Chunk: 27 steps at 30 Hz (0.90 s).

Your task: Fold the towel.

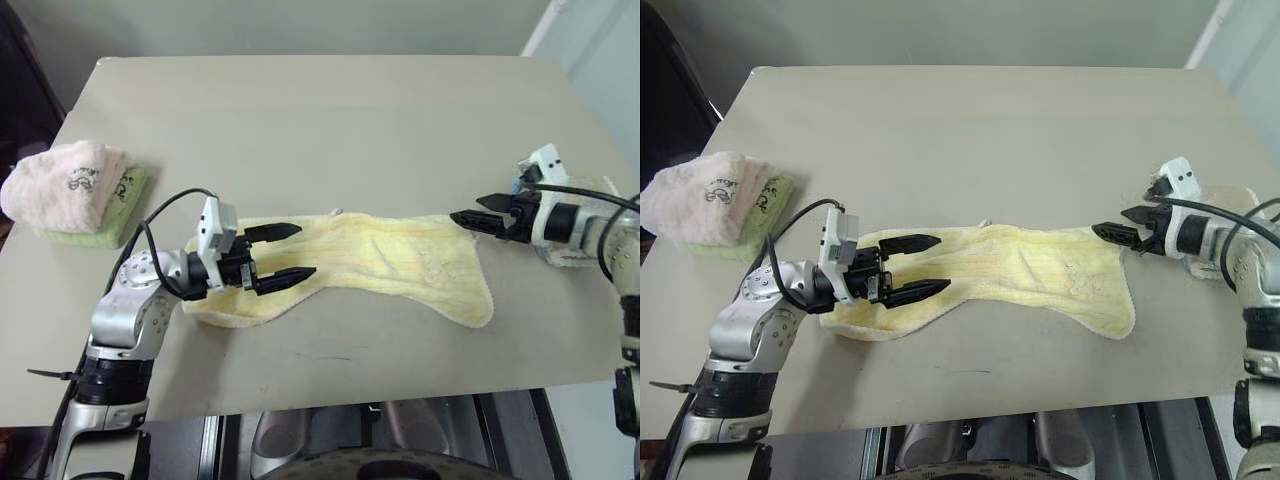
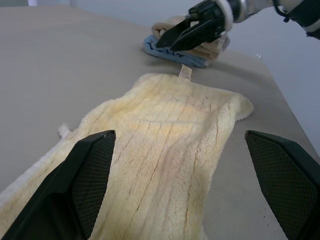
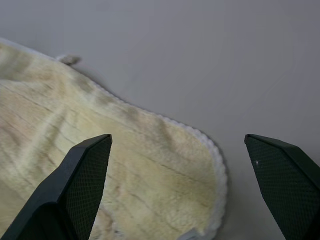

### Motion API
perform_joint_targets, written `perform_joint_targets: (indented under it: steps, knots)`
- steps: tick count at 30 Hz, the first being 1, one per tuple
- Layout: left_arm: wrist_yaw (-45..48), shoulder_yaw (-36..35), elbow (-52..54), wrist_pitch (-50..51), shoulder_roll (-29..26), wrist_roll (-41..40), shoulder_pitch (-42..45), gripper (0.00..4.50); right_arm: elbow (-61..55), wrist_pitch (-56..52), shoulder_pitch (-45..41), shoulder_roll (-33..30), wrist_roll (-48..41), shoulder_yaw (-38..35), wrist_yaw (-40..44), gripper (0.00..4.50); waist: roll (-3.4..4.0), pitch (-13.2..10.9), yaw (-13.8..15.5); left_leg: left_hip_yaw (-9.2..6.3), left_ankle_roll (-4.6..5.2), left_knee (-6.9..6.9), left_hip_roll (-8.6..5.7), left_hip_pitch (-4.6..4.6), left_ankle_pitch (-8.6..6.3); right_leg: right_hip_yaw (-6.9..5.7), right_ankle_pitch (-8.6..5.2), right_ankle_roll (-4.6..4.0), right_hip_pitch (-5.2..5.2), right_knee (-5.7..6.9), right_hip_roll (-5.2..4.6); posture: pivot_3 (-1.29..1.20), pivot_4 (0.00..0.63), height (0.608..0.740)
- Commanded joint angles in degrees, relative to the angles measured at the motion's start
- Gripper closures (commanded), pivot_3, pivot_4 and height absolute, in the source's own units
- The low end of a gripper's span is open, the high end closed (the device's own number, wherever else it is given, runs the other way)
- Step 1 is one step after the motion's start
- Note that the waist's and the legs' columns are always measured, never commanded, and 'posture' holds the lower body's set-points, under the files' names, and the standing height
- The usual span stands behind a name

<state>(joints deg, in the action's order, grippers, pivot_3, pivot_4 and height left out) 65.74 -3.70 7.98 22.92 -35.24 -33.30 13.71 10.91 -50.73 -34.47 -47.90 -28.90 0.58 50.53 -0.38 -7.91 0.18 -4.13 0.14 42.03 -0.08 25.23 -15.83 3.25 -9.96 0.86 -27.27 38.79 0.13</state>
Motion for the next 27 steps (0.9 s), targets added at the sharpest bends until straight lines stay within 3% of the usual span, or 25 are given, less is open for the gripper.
perform_joint_targets:
  steps: [1,7,15,27]
  knots:
    - [-0.97,-0.14,2.97,0.13,0.16,-0.74,-0.13,0.02,7.81,3.96,-4.35,0.21,3.05,1.58,4.77,0.0,0.04,-0.02,0.13,0.0,0.01,0.0,0.0,0.01,0.0,0.0,0.0,0.0,0.0,0.01,0.0,0.0,0.15,0.703]
    - [-1.79,-0.09,4.19,0.56,0.07,-1.12,-0.58,0.02,21.43,11.64,-10.23,2.28,9.58,5.07,9.19,0.0,0.07,-0.02,0.06,0.01,0.03,0.0,0.04,0.01,0.01,-0.01,0.05,-0.08,-0.05,0.05,-0.01,0.0,0.15,0.703]
    - [-2.81,-0.61,6.15,0.95,-0.08,-1.34,-1.87,0.02,26.67,16.82,-11.67,4.34,13.7,7.37,17.09,0.0,0.11,-0.01,-0.06,0.04,0.02,0.0,0.08,-0.03,0.02,-0.03,0.11,-0.19,-0.05,0.07,-0.03,0.0,0.15,0.703]
    - [-3.68,-1.87,7.23,1.07,-1.25,-2.16,-3.83,0.02,39.51,17.62,-17.82,8.87,17.38,6.48,19.92,0.0,0.12,0.0,-0.55,0.04,-0.04,0.0,0.13,-0.26,0.08,-0.03,0.28,-0.45,0.04,0.15,-0.02,0.0,0.15,0.703]
